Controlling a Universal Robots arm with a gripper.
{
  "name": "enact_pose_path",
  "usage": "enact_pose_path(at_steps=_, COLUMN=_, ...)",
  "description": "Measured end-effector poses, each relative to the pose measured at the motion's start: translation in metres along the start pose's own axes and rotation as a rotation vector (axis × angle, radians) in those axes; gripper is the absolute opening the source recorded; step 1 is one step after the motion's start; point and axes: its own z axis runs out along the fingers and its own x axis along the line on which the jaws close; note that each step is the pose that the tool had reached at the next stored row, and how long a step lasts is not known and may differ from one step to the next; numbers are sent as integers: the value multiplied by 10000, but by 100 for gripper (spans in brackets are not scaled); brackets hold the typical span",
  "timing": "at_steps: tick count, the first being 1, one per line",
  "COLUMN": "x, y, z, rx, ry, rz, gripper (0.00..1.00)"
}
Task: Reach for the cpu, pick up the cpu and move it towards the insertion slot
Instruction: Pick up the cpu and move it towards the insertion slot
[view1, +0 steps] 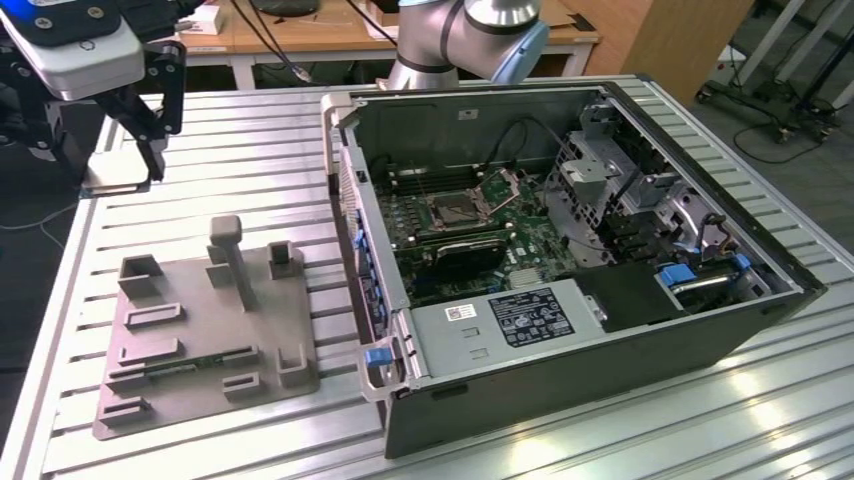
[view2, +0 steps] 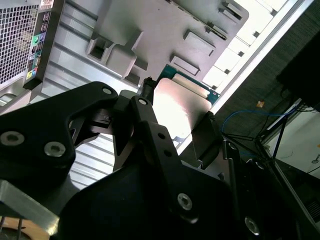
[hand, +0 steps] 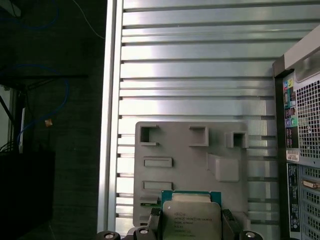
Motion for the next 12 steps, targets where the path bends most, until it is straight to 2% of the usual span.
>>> enact_pose_path(at_steps=6, x=-32, y=0, z=0, rx=0, ry=-1, rz=0, gripper=55)
enact_pose_path(at_steps=7, x=-101, y=0, z=0, rx=0, ry=0, rz=0, gripper=55)
enact_pose_path(at_steps=12, x=-127, y=0, z=1, rx=0, ry=0, rz=0, gripper=55)
